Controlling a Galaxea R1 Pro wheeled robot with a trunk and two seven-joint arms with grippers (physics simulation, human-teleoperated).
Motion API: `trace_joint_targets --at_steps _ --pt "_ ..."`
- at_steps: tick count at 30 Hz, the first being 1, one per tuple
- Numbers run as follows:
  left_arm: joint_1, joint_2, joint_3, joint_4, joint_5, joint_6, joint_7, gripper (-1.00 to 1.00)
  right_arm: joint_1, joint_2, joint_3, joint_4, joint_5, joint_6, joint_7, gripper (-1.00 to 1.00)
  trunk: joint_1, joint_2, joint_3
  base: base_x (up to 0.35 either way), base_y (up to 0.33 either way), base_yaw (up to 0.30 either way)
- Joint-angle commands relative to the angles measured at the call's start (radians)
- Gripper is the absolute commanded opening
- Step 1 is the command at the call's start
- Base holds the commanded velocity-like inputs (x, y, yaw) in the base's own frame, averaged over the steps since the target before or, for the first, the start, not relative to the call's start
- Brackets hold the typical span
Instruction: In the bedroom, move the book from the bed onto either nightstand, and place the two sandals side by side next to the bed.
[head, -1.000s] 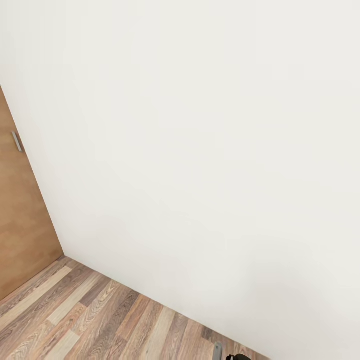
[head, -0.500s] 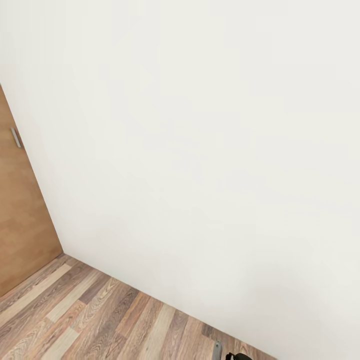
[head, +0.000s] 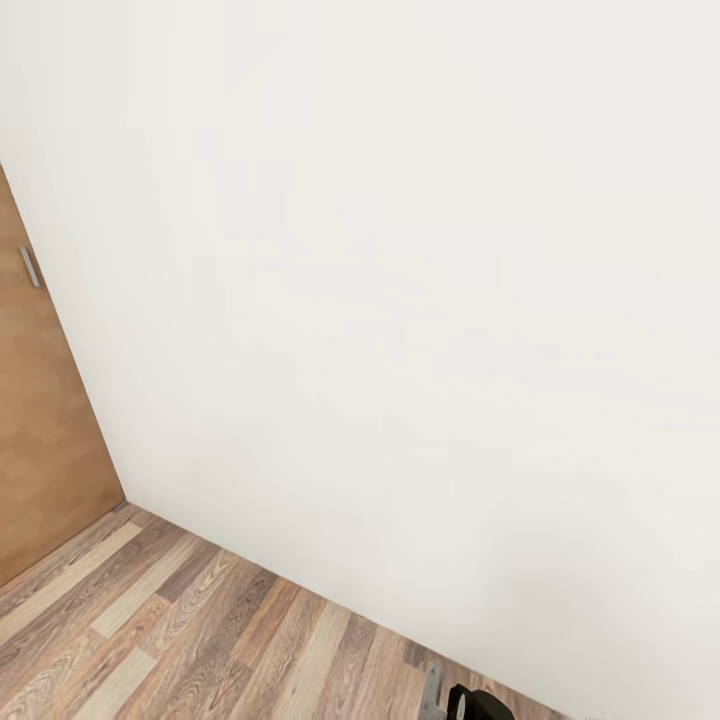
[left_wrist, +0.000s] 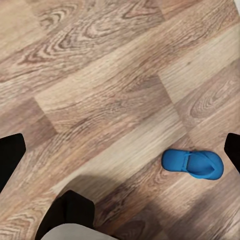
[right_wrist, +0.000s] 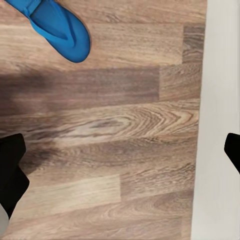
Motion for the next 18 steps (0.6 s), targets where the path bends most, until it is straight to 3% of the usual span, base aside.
trace_joint_targets --at_steps 1,13,18 --pt "0.000 0.000 0.001 -0.002 0.010 0.010 -0.001 1.00 0.000 0.000 0.001 -0.004 0.007 0.003 0.006 1.00 0.004 -0.008 -0.004 0.000 0.000 0.000" --pt "0.000 0.004 0.001 -0.010 0.010 0.019 -0.032 1.00 0.000 0.000 0.001 -0.018 0.007 0.003 0.004 1.00 0.050 -0.092 -0.042 0.000 0.000 0.000" --pt "0.000 0.007 0.001 -0.042 0.010 0.052 -0.056 1.00 0.000 -0.001 0.000 -0.041 0.007 0.003 0.004 1.00 0.069 -0.127 -0.057 0.000 0.000 0.000"
